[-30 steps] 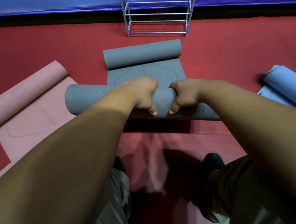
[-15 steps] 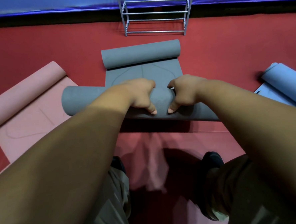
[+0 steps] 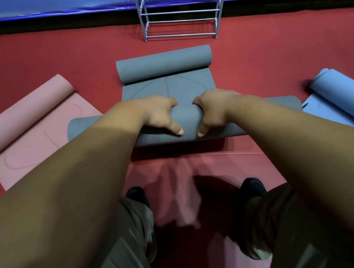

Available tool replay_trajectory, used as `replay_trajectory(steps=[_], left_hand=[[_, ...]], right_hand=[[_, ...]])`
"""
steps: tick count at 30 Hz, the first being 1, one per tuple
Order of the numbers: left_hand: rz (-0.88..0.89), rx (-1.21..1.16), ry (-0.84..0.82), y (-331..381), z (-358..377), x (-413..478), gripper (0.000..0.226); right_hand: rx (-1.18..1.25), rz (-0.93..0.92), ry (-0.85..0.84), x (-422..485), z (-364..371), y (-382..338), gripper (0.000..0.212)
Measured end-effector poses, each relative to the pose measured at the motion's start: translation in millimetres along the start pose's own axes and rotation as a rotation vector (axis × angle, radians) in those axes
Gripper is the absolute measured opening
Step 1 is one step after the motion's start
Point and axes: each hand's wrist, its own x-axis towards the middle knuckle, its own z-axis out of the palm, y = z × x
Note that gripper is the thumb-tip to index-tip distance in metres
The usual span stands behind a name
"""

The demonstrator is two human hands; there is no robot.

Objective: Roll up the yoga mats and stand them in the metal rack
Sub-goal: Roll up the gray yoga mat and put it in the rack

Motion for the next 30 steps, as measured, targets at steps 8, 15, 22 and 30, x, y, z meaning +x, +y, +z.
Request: replay_trajectory(steps=[8,15,22,30], left_hand=[[0.035,0.248,0.192,7.9,-2.5,1.0,0.113],[-0.032,0.045,0.157,-1.5,-6.8,5.6,0.106],[-0.023,0.097,0.052,8.6,-6.8,-0.8,0.119],[0.041,0.263,0.136,18.8,3.0,0.1,0.091]], right_hand=[[0.087,0.015,-0.032,5.6,-2.3,9.4,0.073],[0.007,0.030,0.044,3.6,3.1,4.1,0.126],[0.049,0.043,-0.002,10.9,0.1,6.9,0.091],[0.101,0.052,-0.062,13.5,3.6,13.1,0.079]])
